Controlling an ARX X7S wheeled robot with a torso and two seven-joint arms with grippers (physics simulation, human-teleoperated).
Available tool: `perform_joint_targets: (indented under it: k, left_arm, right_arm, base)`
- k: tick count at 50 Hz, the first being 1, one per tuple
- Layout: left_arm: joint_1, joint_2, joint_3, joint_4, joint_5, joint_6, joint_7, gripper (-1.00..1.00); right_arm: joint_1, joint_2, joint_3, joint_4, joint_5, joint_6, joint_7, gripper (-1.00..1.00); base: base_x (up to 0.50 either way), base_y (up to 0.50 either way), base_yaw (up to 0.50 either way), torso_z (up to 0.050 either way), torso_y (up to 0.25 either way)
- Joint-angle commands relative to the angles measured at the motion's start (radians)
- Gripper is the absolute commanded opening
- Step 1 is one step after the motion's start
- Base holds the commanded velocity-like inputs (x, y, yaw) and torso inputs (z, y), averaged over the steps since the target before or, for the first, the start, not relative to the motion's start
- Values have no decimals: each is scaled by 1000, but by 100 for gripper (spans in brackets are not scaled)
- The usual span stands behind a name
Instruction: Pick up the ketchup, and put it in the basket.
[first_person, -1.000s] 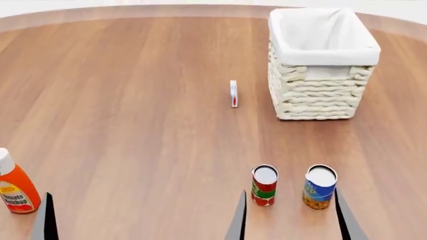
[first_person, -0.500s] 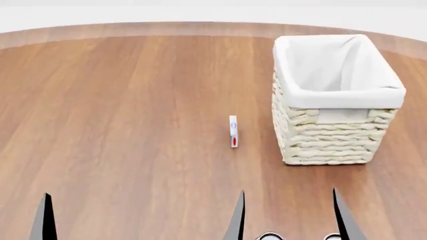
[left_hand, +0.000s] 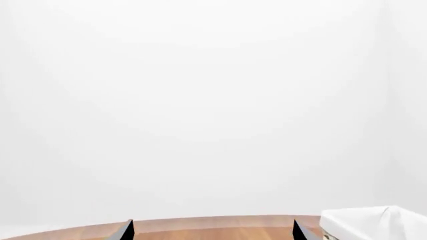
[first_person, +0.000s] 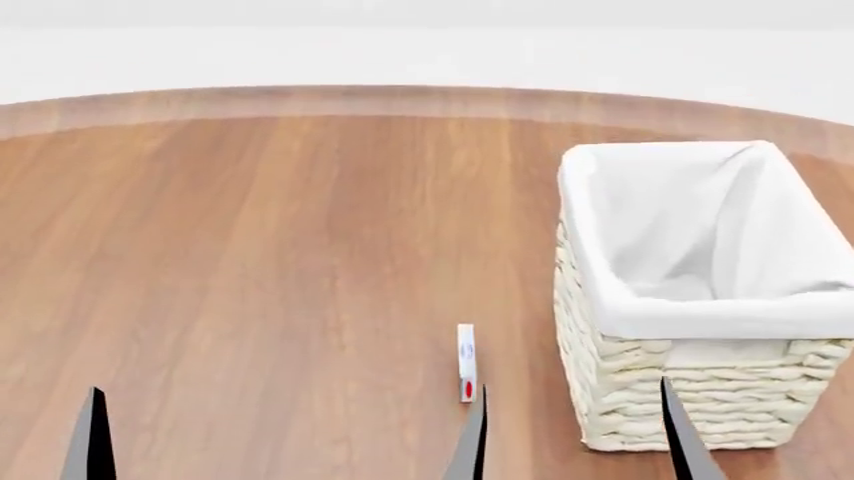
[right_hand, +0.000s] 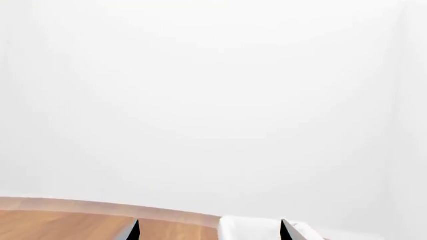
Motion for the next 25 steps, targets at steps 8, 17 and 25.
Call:
perform_joint_targets:
  k: [8,17,25]
  left_arm:
    - [-4,-22,9,7,-16,-2,-22,100]
    - [-5,-32,10,6,-23,1,-33,100]
    - [-3,-41,7,2,-32,11,-40,100]
  right_arm:
    - [4,7,-7,-5,7,12,10,100]
    - [11,3,0,4,21,30,16,100]
    - [-22,6,29,14,97,-79,14,100]
  base:
    - [500,0,0,0,0]
    - [473,0,0,0,2]
    - [-30,-188,0,0,0]
